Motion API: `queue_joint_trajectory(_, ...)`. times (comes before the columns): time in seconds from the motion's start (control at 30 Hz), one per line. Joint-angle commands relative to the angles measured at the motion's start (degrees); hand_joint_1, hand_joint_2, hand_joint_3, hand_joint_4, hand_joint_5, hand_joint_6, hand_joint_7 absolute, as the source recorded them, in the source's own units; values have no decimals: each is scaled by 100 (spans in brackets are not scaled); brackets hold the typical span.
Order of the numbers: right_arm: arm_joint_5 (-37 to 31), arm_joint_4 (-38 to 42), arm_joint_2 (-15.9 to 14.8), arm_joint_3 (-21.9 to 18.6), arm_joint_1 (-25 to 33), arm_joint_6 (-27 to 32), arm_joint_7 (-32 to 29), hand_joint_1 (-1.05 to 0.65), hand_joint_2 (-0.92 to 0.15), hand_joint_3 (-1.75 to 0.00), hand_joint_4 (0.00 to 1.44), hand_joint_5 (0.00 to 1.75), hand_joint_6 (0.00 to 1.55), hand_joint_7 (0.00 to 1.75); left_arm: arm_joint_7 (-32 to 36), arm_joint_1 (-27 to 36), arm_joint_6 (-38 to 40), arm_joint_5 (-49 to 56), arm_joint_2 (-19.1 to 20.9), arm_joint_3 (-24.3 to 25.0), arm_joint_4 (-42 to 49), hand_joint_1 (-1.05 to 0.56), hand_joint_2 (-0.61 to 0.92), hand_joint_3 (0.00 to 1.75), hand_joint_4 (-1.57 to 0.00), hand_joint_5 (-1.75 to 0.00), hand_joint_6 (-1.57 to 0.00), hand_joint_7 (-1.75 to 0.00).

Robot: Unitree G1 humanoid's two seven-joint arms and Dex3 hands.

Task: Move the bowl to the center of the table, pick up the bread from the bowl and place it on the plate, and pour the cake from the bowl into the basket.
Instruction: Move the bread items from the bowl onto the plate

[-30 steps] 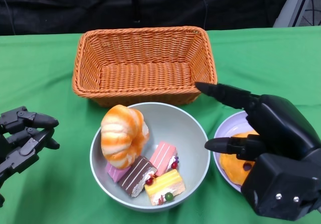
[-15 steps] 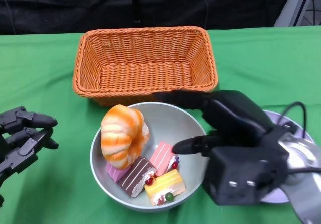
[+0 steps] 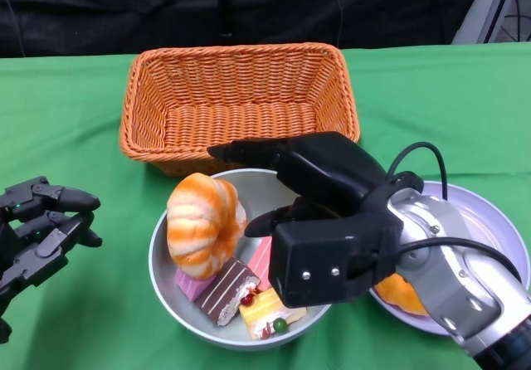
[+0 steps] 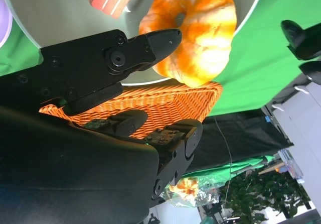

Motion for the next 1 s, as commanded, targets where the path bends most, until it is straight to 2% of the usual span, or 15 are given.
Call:
queue_joint_trajectory(0.03,-97,362,66,83,-362,-140,-51,-61,-89,-1,33,0,32,0,-35,-43,-39,-63,76,42,62,-15,92,30,-75,-129,-94,-70)
queue_joint_trajectory(0.4,-441,1819,341,380,-1031,-942,-814,-69,-89,0,33,1,33,0,45,-22,-13,-10,87,41,49,-17,92,28,-79,-129,-95,-72)
queue_joint_trajectory(0.6,-472,2125,444,381,-1181,-1076,-916,-68,-90,0,32,0,32,0,98,-29,-20,33,83,36,71,-16,92,27,-80,-130,-95,-74)
queue_joint_trajectory(0.93,-469,2393,556,405,-1282,-1286,-938,-69,-90,0,32,0,32,0,12,-43,101,-82,81,52,71,-19,92,23,-75,-132,-92,-78)
queue_joint_trajectory(1.0,-514,2440,591,455,-1298,-1303,-917,-68,-89,0,32,0,34,1,-56,-58,119,-139,84,63,90,-22,92,21,-73,-135,-89,-84)
